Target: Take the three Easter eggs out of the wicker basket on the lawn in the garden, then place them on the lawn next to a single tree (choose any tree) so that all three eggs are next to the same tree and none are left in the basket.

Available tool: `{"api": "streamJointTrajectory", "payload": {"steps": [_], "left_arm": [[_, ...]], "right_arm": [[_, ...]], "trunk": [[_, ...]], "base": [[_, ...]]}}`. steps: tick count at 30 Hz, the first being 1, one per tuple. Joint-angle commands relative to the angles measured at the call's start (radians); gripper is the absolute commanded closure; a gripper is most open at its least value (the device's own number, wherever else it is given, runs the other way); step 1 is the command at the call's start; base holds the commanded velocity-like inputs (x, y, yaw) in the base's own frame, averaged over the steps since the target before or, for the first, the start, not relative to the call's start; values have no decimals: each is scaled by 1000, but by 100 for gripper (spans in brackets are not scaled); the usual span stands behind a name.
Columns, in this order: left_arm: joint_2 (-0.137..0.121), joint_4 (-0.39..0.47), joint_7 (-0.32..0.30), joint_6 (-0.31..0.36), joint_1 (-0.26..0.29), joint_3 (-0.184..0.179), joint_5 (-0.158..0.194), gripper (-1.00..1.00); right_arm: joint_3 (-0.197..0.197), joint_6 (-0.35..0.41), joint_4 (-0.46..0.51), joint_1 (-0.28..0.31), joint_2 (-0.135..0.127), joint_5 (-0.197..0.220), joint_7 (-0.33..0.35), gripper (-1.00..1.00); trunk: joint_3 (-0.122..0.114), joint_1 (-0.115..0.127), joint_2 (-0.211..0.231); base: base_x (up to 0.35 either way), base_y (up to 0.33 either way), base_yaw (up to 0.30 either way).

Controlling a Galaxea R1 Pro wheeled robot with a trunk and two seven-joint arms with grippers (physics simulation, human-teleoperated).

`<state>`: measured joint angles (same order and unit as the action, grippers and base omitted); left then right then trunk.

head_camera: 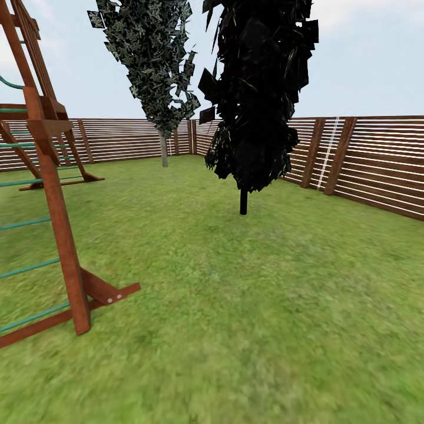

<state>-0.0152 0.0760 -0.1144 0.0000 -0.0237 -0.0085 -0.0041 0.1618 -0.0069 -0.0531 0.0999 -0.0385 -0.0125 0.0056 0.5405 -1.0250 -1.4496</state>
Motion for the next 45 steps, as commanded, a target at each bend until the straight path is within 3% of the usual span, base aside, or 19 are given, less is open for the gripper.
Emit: {"api": "streamJointTrajectory", "payload": {"steps": [1, 45], "left_arm": [[0, 2, -3, 0, -1, -1, -1, -100], [-1, 2, -3, 0, -1, -1, -1, -100]], "right_arm": [[5, -1, -2, 1, 0, -2, 1, -100], [5, -1, -2, 1, 0, -1, 1, -100]], "trunk": [[1, 0, 0], [1, 0, 0]], "base": [[0, 0, 0], [0, 0, 0]]}}
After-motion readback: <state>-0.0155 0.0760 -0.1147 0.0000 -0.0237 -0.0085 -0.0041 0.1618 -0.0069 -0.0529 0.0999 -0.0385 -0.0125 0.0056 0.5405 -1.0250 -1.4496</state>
